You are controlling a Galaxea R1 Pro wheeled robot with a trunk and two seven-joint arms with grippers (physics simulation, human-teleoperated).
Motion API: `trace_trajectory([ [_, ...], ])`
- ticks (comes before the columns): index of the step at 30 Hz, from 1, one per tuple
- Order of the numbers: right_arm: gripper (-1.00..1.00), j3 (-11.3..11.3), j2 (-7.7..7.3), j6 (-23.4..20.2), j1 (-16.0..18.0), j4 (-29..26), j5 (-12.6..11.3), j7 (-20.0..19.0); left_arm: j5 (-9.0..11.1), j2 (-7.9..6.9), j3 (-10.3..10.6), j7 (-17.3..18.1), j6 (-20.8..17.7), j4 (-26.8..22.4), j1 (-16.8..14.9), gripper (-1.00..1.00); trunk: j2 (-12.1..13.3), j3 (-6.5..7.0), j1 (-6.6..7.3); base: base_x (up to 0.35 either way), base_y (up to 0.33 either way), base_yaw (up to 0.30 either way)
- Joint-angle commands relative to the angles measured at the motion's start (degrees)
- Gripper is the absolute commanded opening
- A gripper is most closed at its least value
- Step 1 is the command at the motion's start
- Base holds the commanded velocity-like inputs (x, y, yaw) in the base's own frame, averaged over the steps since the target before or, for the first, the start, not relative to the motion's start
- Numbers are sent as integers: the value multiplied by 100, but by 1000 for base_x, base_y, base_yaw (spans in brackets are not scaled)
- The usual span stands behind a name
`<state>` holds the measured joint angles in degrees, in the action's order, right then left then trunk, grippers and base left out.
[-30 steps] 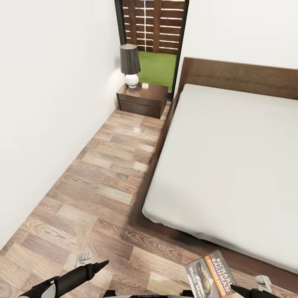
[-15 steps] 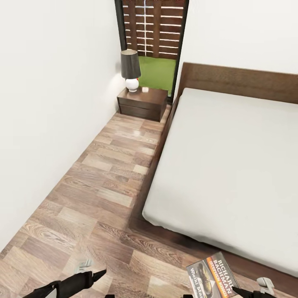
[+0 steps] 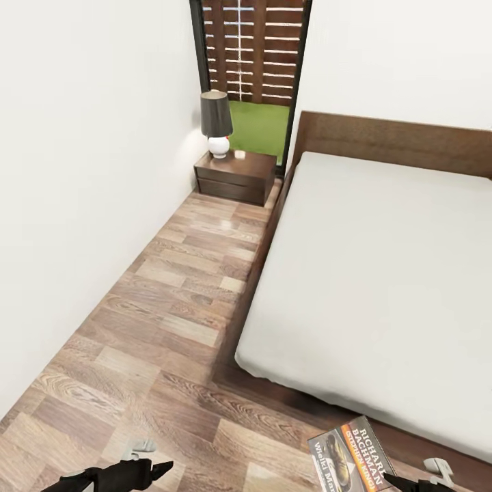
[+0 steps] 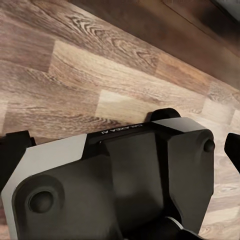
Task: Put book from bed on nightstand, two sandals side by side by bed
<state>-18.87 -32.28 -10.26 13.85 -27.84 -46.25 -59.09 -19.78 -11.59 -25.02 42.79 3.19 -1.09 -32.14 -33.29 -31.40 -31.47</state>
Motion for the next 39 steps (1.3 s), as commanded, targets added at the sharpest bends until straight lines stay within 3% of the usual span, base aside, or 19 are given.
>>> trace_trajectory([
  [1,-100,-29,-6,-55,4,-1,-60,-6,-61,-1,-38,11,33,3,-3,100,-6,4,-2,0,0,0],
  [39,-100,-26,-6,-55,4,29,-59,0,-50,181,-38,7,15,4,-3,100,-6,357,-2,0,0,0],
])
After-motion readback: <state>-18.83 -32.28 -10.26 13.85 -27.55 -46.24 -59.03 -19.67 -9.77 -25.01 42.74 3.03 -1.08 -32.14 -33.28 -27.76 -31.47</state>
